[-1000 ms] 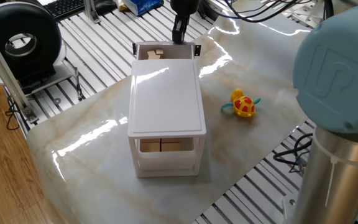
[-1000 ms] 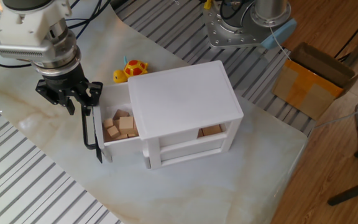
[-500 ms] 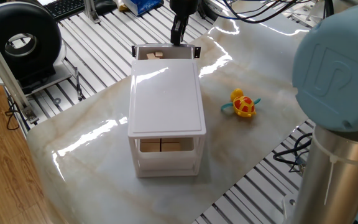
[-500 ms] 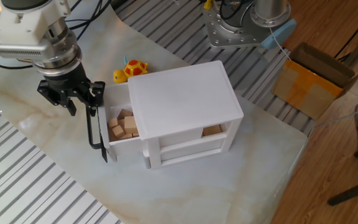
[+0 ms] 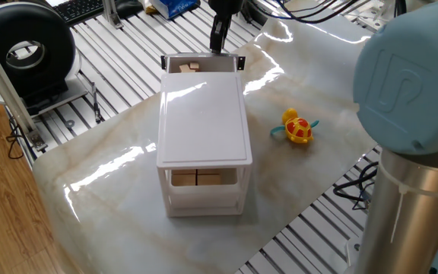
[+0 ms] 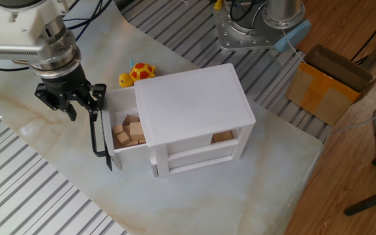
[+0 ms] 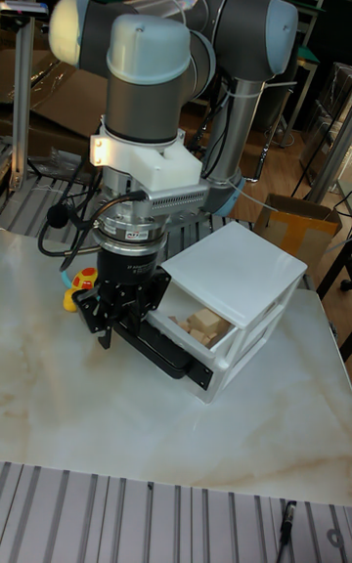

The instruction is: Take something out of a drawer

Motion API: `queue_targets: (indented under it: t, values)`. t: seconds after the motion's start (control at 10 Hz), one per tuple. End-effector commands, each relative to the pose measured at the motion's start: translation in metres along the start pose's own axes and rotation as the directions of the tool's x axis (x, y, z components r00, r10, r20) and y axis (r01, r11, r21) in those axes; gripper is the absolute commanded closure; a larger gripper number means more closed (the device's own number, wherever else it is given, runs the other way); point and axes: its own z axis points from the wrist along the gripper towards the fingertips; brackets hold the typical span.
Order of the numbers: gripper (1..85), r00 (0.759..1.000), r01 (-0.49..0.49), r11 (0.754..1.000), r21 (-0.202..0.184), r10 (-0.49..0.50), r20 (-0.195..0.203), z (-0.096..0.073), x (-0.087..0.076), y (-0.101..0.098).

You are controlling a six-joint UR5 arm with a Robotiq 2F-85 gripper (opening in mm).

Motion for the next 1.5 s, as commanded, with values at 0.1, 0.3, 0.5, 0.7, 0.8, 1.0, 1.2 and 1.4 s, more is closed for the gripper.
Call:
queue_targets:
  t: [0.1, 0.3, 0.5, 0.7, 0.8, 1.0, 1.2, 1.4]
  values:
    - [43.3, 1.0, 0.005, 1.0, 0.017, -0.005, 0.0, 0.0, -0.008, -0.01]
    - [43.7, 1.0, 0.005, 1.0, 0.018, -0.005, -0.005, -0.001, -0.01, -0.01]
    - [44.0, 1.0, 0.002, 1.0, 0.015, -0.002, -0.003, -0.003, -0.01, -0.007]
    - [44.0, 1.0, 0.002, 1.0, 0.008, -0.002, 0.001, -0.003, -0.011, -0.005]
    - [44.0, 1.0, 0.002, 1.0, 0.006, -0.002, 0.0, -0.004, -0.01, -0.004]
    - [44.0, 1.0, 0.0, 1.0, 0.007, 0.0, -0.006, -0.008, -0.007, -0.002]
    - [44.0, 1.0, 0.001, 1.0, 0.014, -0.001, -0.017, -0.015, -0.007, 0.0]
    - [44.0, 1.0, -0.002, 1.0, 0.012, 0.002, -0.023, -0.019, -0.008, 0.005]
